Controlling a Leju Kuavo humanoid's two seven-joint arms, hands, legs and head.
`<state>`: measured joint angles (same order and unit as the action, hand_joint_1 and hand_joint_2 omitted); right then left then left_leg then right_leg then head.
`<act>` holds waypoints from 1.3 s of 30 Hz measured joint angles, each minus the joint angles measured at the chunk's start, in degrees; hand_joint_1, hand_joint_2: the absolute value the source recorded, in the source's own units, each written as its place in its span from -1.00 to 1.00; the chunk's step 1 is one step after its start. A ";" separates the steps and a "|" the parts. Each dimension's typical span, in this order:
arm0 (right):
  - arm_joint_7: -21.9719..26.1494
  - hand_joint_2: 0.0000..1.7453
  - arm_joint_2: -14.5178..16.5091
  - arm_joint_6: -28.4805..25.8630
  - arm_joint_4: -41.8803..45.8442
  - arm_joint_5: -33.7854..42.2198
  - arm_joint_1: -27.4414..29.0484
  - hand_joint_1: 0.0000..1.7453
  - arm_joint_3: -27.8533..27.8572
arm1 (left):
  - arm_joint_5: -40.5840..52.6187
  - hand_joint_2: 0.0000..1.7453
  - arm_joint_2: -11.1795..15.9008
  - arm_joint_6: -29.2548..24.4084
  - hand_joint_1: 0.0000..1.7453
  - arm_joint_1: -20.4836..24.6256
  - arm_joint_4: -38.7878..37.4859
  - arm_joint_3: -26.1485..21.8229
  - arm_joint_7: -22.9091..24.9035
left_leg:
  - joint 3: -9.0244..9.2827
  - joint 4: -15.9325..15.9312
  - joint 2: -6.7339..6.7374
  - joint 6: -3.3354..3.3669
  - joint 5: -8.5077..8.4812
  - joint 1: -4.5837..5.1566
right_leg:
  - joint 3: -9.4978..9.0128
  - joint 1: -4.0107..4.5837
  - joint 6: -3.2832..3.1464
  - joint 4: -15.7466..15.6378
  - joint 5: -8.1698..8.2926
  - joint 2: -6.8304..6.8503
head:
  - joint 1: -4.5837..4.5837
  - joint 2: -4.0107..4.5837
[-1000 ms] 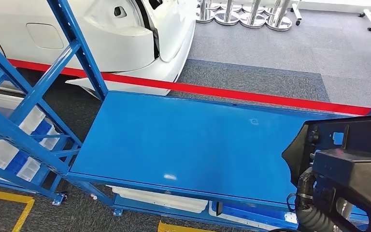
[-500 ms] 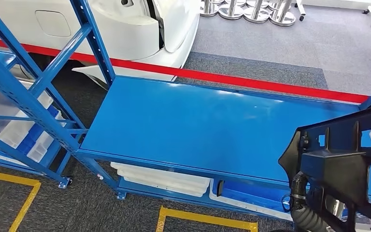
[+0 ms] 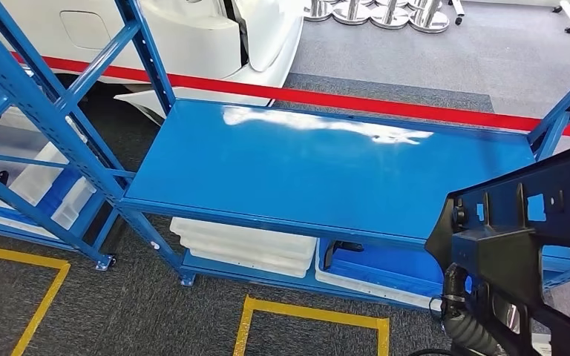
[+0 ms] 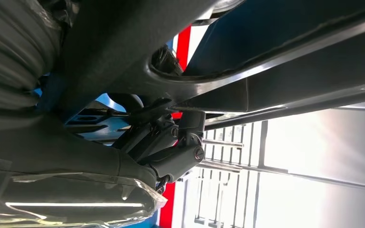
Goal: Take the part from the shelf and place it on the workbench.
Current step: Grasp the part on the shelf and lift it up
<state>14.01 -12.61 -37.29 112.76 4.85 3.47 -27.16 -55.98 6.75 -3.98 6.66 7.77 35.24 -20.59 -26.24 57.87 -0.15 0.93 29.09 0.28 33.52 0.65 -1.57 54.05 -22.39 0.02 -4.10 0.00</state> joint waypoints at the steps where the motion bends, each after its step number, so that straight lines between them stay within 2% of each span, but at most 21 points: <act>1: -0.07 1.00 -0.02 0.00 0.00 -0.04 0.00 1.00 0.03 | 0.00 -1.00 0.02 -0.11 -1.00 -0.10 -0.03 -0.01 -0.05 | 1.54 -2.70 0.01 0.22 0.55 0.21 | 0.39 0.03 0.21 0.18 0.45 0.05 | -0.01 0.00; 4: -0.14 1.00 -0.23 0.00 -0.01 -0.08 0.01 1.00 0.09 | 0.00 -1.00 -0.15 -0.19 -1.00 -0.14 -0.04 -0.01 0.05 | 1.18 -4.62 0.15 0.56 0.25 0.12 | 1.65 0.04 1.20 0.69 0.93 0.13 | -0.01 0.00; 6: -0.16 1.00 -0.39 0.00 -0.05 -0.13 0.03 1.00 0.12 | 0.00 -1.00 -0.33 -0.14 -1.00 -0.10 0.01 -0.01 0.10 | -0.26 -4.76 0.32 1.06 -1.11 -0.27 | 3.35 -0.13 2.10 4.21 -3.01 0.06 | 0.10 0.00; 8: -0.19 1.00 -0.46 0.00 -0.17 -0.15 0.03 1.00 0.14 | -0.01 -1.00 -0.39 -0.11 -1.00 0.01 0.08 -0.01 0.14 | -2.07 -4.71 0.44 1.33 -2.51 -0.35 | 5.62 -0.57 2.84 11.87 -8.97 0.06 | 0.14 0.00; 10: -0.20 1.00 -0.53 0.00 -0.35 -0.12 0.05 1.00 0.15 | -0.02 -1.00 -0.43 -0.09 -1.00 0.09 0.18 0.00 0.20 | -4.09 -4.53 0.51 1.22 -3.93 -0.39 | 6.57 -0.97 3.29 18.26 -10.95 0.08 | 0.15 0.00; 12: -0.20 1.00 -0.61 0.00 -0.49 -0.08 0.06 1.00 0.15 | -0.02 -1.00 -0.45 -0.03 -1.00 0.14 0.32 -0.01 0.25 | -6.26 -4.09 0.53 0.90 -5.26 -0.51 | 4.03 -1.30 3.55 17.78 -8.04 0.11 | 0.14 0.00; 14: -0.22 1.00 -0.69 0.00 -0.59 -0.07 0.01 1.00 0.16 | -0.03 -1.00 -0.46 0.08 -1.00 0.20 0.44 -0.02 0.26 | -7.84 -3.51 0.47 0.39 -6.35 -0.51 | -2.70 -1.53 3.49 9.69 -6.01 0.13 | 0.13 0.00; 16: -0.26 1.00 -0.73 0.00 -0.64 -0.14 -0.12 1.00 0.19 | -0.06 -1.00 -0.46 0.17 -1.00 0.25 0.51 -0.03 0.31 | -8.54 -3.15 0.42 -0.29 -7.36 -0.40 | -8.58 -1.50 2.80 1.20 -7.30 0.09 | 0.03 0.00; 17: -0.29 1.00 -0.73 0.00 -0.66 -0.18 -0.14 1.00 0.20 | -0.08 -1.00 -0.45 0.19 -1.00 0.26 0.53 -0.03 0.37 | -8.73 -3.15 0.42 -0.67 -7.91 -0.37 | -9.76 -1.38 2.34 -0.89 -7.89 0.05 | -0.02 0.00; 19: -0.30 1.00 -0.74 0.00 -0.75 -0.21 -0.02 1.00 0.20 | -0.14 -1.00 -0.44 0.19 -1.00 0.21 0.53 -0.03 0.50 | -9.09 -3.20 0.40 -1.43 -8.46 -0.49 | -8.88 -1.31 1.34 -1.35 -7.37 0.15 | -0.12 0.00; 20: -0.32 1.00 -0.75 0.00 -0.82 -0.20 0.05 1.00 0.20 | -0.15 -1.00 -0.43 0.17 -1.00 0.17 0.53 -0.03 0.56 | -9.39 -2.58 0.37 -1.71 -7.48 -0.53 | -8.29 -1.34 0.87 -1.39 -6.82 0.24 | -0.15 0.00; 22: -0.36 1.00 -0.74 0.00 -0.95 -0.20 0.09 1.00 0.20 | -0.17 -1.00 -0.38 0.17 -1.00 0.15 0.54 -0.03 0.63 | -10.72 2.13 0.32 -1.99 -2.02 -0.58 | -6.94 -1.32 0.05 -1.47 -5.51 0.44 | -0.22 0.00; 24: -0.37 1.00 -0.73 0.00 -1.10 -0.19 0.10 1.00 0.20 | -0.17 -1.00 -0.33 0.18 -1.00 0.17 0.54 -0.03 0.68 | -12.11 9.63 0.32 -1.99 3.47 -0.54 | -5.20 -1.05 -0.32 -1.31 -4.23 0.44 | -0.31 0.00; 25: -0.38 1.00 -0.73 0.00 -1.24 -0.19 0.12 1.00 0.19 | -0.17 -1.00 -0.31 0.18 -1.00 0.18 0.55 -0.03 0.68 | -12.18 12.43 0.31 -1.90 4.07 -0.51 | -4.30 -0.90 -0.35 -1.14 -3.57 0.40 | -0.33 0.00; 26: -0.39 1.00 -0.73 0.00 -1.40 -0.19 0.13 1.00 0.18 | -0.17 -1.00 -0.31 0.18 -1.00 0.17 0.57 -0.03 0.68 | -11.55 13.71 0.31 -1.72 3.22 -0.48 | -3.33 -0.74 -0.36 -0.89 -2.93 0.36 | -0.34 0.00; 27: -0.42 1.00 -0.73 0.00 -1.56 -0.19 0.16 1.00 0.18 | -0.17 -1.00 -0.31 0.17 -1.00 0.14 0.58 -0.03 0.65 | -10.10 13.18 0.28 -1.41 1.48 -0.41 | -2.36 -0.58 -0.34 -0.60 -2.32 0.30 | -0.36 0.00; 29: -0.45 1.00 -0.73 0.00 -1.75 -0.19 0.19 1.00 0.17 | -0.17 -1.00 -0.27 0.09 -1.00 0.02 0.58 -0.03 0.50 | -4.89 6.94 0.10 -0.40 -0.98 -0.07 | -0.69 -0.28 -0.19 0.01 -1.24 0.18 | -0.41 0.00; 31: -0.46 1.00 -0.73 0.00 -1.80 -0.20 0.17 1.00 0.17 | -0.13 -1.00 -0.20 -0.16 -1.00 -0.24 0.51 -0.03 0.36 | 0.06 -0.81 -0.07 0.32 -0.26 0.32 | 0.38 -0.19 0.21 0.43 -0.23 0.17 | -0.46 0.00; 34: -0.46 1.00 -0.75 0.00 -1.90 -0.19 0.16 1.00 0.18 | -0.09 -1.00 -0.32 -0.28 -1.00 -0.35 0.45 -0.03 0.47 | 1.11 -4.61 0.04 0.54 0.15 0.46 | 1.49 -0.41 1.12 0.54 1.10 0.19 | -0.85 0.00; 36: -0.46 1.00 -0.78 0.00 -1.96 -0.19 0.17 1.00 0.19 | -0.09 -1.00 -0.50 -0.21 -1.00 -0.28 0.46 -0.03 0.52 | 0.24 -5.29 0.25 1.05 -0.88 0.06 | 2.85 -0.46 1.91 3.03 -1.44 0.00 | -0.82 0.00; 39: -0.47 1.00 -0.80 0.00 -2.13 -0.17 0.22 1.00 0.19 | -0.09 -1.00 -0.65 -0.08 -1.00 -0.19 0.50 -0.03 0.56 | -1.97 -5.23 0.46 1.38 -2.68 -0.17 | 6.08 -0.98 3.09 13.91 -9.21 -0.06 | -0.57 0.00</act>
<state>13.55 -13.40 -37.29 110.63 4.67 3.69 -26.97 -56.06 6.10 -4.06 6.47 8.27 35.21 -20.03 -28.21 52.64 0.31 2.31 26.41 0.11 39.59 -0.33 1.52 67.95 -31.60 -0.04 -4.67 0.00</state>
